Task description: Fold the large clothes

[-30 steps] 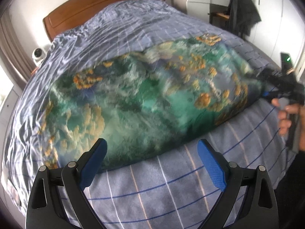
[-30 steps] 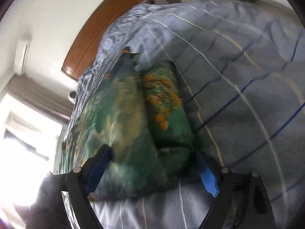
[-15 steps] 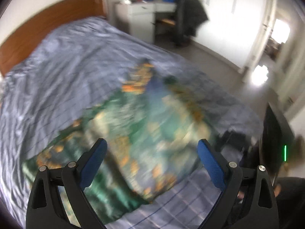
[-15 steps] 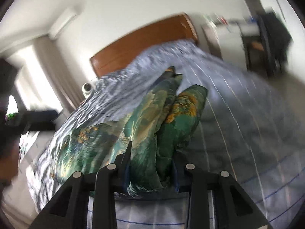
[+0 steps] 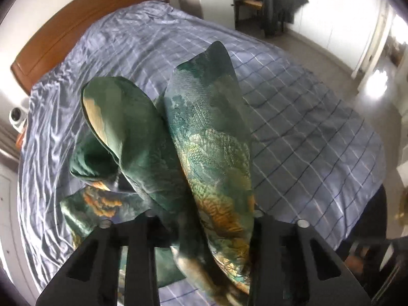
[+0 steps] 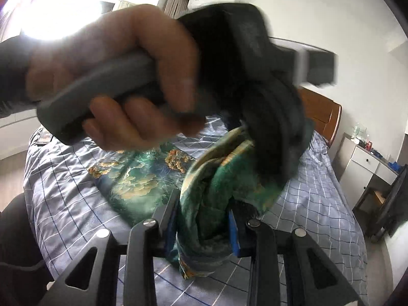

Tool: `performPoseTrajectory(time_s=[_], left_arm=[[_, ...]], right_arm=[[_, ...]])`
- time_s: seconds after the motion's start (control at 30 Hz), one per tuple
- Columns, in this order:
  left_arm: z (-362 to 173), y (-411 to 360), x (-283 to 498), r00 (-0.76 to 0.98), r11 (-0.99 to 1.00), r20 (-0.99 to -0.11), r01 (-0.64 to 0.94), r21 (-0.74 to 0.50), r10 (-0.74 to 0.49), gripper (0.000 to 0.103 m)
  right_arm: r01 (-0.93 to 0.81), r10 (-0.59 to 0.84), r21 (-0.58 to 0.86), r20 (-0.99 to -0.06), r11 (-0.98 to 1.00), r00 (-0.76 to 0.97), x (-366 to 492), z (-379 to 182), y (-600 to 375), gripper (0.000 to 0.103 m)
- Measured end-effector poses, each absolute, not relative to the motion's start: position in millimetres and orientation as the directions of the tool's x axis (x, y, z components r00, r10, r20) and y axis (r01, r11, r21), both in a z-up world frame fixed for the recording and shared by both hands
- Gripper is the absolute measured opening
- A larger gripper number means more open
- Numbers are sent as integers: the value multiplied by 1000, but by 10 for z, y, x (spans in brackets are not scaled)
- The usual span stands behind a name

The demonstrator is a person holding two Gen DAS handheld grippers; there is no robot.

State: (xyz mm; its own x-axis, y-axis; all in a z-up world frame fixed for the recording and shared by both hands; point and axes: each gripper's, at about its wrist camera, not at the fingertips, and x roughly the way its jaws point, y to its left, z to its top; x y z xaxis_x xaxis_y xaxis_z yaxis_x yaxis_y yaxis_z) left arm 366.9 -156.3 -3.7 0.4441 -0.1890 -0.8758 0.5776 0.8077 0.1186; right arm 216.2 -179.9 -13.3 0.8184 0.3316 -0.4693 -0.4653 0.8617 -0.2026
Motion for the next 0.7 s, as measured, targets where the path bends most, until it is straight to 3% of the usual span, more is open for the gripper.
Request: performPoseTrajectory(time_s=[0.2,0.4,0.53,0.7], left_arm=[[-30,-688,3921,452,874,-868,484,46,-205,30],[-284,321,4212,431,938,-873,338,-78,-228,30],[-536,878,4296,425,962,-876,233,-139,-229,31],[-738,1312,4250,419,969,-874,143,-204,-246,31]], right_arm=[[-542,482,18,-484,840,730,2188,144,-2089,64],[-452,425,98,-561,886,711,2534,23,-2357,64],[-462,440,137,-619,876,651,2872,-112,-2151,47],[-533,464,115,-663,838,587,3201,-291,-1633,41]])
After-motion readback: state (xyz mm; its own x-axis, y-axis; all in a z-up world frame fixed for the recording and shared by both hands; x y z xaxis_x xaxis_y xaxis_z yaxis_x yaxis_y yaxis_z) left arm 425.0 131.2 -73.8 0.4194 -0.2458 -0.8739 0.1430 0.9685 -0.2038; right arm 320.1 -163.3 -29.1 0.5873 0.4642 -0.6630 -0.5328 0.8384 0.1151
